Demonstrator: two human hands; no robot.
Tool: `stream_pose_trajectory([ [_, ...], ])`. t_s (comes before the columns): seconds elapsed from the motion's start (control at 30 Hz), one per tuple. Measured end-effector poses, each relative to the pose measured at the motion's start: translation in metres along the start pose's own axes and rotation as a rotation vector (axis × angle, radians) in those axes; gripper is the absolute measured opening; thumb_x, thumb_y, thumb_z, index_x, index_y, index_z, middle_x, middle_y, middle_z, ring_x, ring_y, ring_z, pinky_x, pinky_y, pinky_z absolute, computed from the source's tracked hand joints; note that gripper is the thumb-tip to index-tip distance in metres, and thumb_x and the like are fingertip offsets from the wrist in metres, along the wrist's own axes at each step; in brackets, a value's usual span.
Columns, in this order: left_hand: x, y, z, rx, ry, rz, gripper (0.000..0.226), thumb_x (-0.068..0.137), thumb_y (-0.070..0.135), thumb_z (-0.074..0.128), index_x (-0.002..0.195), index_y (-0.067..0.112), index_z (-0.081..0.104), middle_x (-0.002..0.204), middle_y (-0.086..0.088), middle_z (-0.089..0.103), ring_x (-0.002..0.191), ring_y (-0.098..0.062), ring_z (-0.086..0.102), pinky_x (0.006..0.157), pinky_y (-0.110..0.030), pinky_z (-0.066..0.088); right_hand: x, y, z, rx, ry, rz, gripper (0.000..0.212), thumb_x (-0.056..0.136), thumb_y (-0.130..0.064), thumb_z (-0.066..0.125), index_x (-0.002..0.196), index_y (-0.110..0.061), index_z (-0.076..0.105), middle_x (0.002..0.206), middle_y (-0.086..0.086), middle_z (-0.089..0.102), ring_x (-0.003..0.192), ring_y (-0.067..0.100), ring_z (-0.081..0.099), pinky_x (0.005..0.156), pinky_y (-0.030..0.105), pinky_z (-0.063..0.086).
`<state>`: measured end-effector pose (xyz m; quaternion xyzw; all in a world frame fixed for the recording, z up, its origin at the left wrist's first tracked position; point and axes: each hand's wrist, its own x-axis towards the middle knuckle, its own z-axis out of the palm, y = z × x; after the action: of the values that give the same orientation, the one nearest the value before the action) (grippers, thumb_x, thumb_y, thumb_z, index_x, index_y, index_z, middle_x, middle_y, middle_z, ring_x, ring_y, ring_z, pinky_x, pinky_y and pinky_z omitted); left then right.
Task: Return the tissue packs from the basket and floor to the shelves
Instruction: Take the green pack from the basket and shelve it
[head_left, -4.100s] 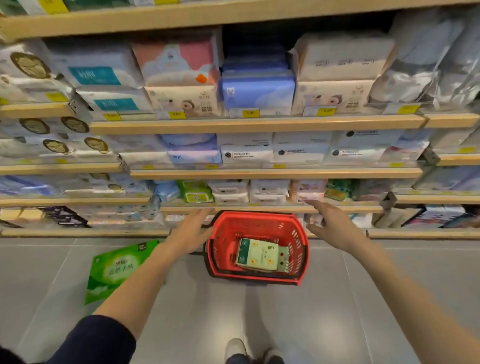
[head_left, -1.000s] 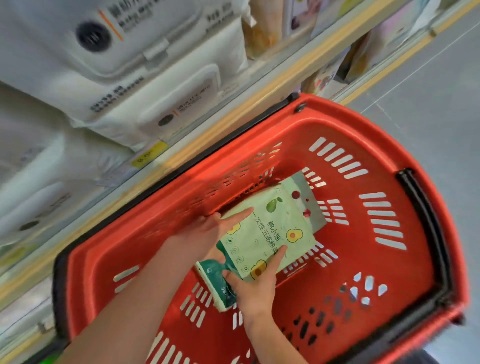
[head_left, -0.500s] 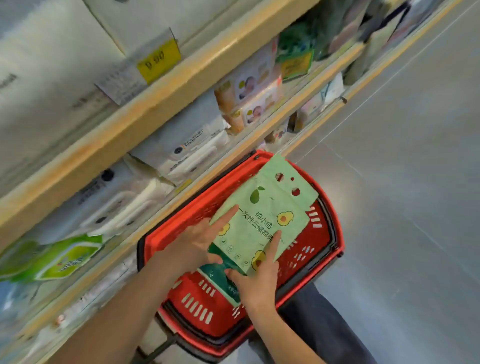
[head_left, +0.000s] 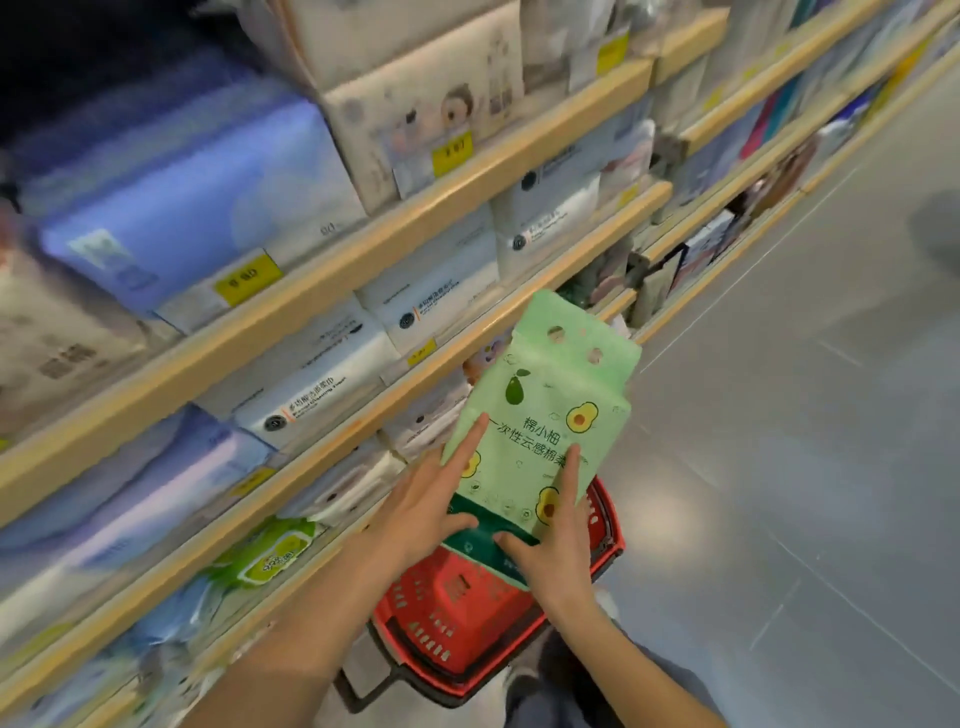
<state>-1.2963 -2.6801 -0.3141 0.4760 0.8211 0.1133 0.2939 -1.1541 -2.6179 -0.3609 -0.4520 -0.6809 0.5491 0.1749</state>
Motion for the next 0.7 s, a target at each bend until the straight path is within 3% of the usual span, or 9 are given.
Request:
stream_pose_trajectory([
  [0.07,-0.012,0.024,-0.012,-0.045,0.085,0.002,0.115,0.076,0.022,0.074,0.132,0.06,-0.02,0.144,-0.011,0.036,0.123,-0.027,0.045,0.096,-0.05,0.045,-0.001,-0.021,-0.026,-0.048,-0.005,-0.083,0.129,0.063,-0.01,0.08,0.138,-0.05,-0.017,0.146,0.002,0.026,0.131,0.015,0.032,0.103,0.034,0.04],
  [0.13,-0.021,0.05,-0.02,-0.096,0.154,-0.006,0.115,0.075,0.023,0.074,0.132,0.061,-0.018,0.138,-0.01,0.043,0.117,-0.024,0.049,0.092,-0.049,0.047,-0.002,-0.04,-0.053,-0.073,-0.024,-0.139,0.128,0.063,-0.01,0.08,0.139,-0.048,-0.016,0.147,0.002,0.025,0.133,0.016,0.03,0.105,0.033,0.038],
  [0.27,-0.029,0.102,-0.044,-0.108,0.3,0.014,0.115,0.076,0.025,0.073,0.129,0.062,-0.021,0.142,-0.005,0.039,0.123,-0.017,0.045,0.096,-0.038,0.045,0.009,-0.079,-0.107,-0.089,-0.06,-0.293,0.124,0.064,-0.007,0.078,0.141,-0.046,-0.011,0.15,-0.005,0.017,0.136,0.013,0.024,0.106,0.033,0.037],
  [0.47,-0.027,0.177,-0.077,-0.191,0.528,-0.019,0.113,0.073,0.022,0.076,0.136,0.058,-0.011,0.143,-0.002,0.04,0.126,-0.014,0.043,0.099,-0.035,0.041,0.037,-0.135,-0.19,-0.136,-0.149,-0.472,0.119,0.066,-0.007,0.077,0.139,-0.052,-0.006,0.138,-0.003,0.03,0.126,0.007,0.032,0.103,0.033,0.04],
  [0.57,-0.027,0.217,-0.087,-0.179,0.642,-0.046,0.118,0.071,0.023,0.078,0.135,0.059,-0.015,0.138,-0.003,0.046,0.121,-0.014,0.048,0.099,-0.036,0.044,0.049,-0.16,-0.23,-0.191,-0.192,-0.596,0.117,0.068,-0.007,0.076,0.139,-0.051,-0.006,0.136,-0.002,0.031,0.118,0.001,0.032,0.095,0.023,0.039],
  [0.7,-0.037,0.264,-0.104,-0.13,0.822,-0.066,0.121,0.072,0.024,0.077,0.13,0.062,-0.022,0.14,-0.001,0.045,0.115,-0.016,0.052,0.096,-0.04,0.048,0.058,-0.195,-0.267,-0.231,-0.212,-0.781,0.118,0.069,-0.009,0.076,0.137,-0.052,-0.01,0.139,-0.009,0.026,0.12,-0.002,0.028,0.098,0.028,0.041],
])
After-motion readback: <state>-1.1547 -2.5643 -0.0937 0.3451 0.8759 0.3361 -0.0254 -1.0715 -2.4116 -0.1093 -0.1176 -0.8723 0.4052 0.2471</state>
